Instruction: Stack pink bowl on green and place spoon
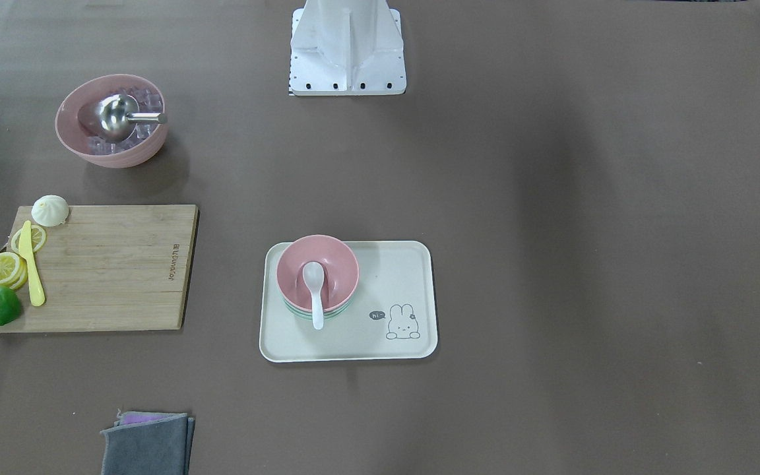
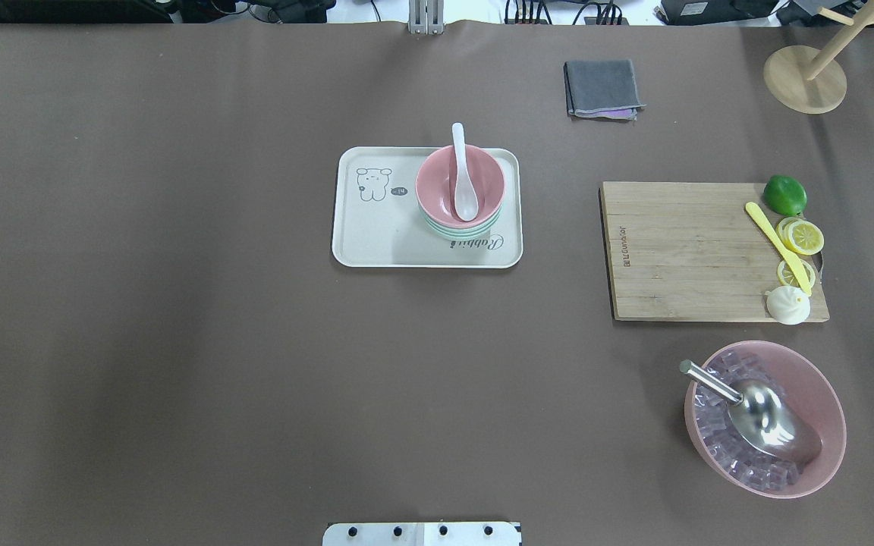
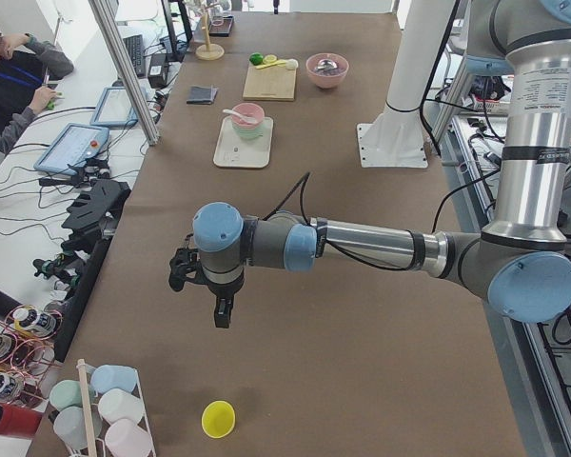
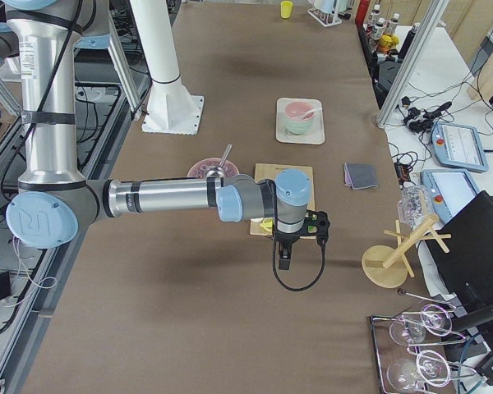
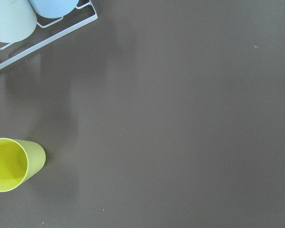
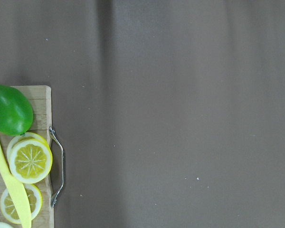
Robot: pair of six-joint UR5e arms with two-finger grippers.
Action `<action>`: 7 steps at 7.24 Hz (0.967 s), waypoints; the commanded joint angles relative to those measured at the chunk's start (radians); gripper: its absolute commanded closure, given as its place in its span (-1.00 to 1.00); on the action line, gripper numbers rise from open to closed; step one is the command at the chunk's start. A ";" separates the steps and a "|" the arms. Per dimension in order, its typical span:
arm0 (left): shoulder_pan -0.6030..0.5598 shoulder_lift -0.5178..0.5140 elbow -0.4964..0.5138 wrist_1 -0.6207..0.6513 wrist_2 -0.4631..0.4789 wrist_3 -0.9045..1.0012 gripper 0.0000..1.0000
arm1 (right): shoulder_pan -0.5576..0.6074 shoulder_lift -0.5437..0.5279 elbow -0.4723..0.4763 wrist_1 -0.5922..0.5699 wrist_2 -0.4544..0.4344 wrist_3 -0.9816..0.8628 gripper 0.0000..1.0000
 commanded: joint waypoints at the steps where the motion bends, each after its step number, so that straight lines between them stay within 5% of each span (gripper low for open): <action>1: 0.000 0.001 0.006 -0.014 0.000 0.000 -0.98 | 0.000 -0.005 0.003 0.002 0.002 0.001 -1.00; 7: 0.000 0.015 0.009 -0.023 0.006 -0.001 -0.98 | 0.000 -0.024 0.001 0.011 0.010 0.001 -1.00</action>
